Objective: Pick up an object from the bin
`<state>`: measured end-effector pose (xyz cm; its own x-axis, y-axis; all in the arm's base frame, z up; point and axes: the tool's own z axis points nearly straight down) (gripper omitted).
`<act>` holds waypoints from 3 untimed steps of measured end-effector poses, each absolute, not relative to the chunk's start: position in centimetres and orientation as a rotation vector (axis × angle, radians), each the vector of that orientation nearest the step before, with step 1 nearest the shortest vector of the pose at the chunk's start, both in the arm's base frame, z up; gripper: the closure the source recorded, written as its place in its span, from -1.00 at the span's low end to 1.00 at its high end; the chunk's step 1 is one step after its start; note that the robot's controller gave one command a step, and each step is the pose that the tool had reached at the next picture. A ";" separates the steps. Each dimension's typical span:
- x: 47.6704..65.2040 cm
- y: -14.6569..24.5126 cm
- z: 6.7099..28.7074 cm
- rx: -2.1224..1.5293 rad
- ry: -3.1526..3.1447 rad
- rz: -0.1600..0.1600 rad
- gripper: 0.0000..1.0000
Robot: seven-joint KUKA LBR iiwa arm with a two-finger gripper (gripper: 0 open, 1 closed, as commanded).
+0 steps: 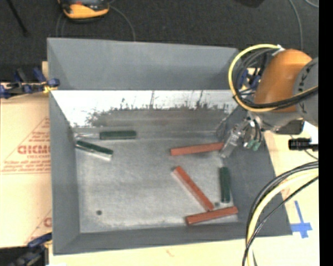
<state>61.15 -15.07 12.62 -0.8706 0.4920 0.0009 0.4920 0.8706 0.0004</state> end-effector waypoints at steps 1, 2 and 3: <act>59.8 -15.2 15.2 -0.793 -3.054 0.001 1.00; 62.4 -13.5 14.7 -0.751 -3.057 0.001 -1.00; 62.4 -13.6 14.7 -0.751 -3.056 0.003 -1.00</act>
Offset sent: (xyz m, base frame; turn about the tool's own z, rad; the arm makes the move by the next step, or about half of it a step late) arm 0.0111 0.0169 0.0195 -0.0277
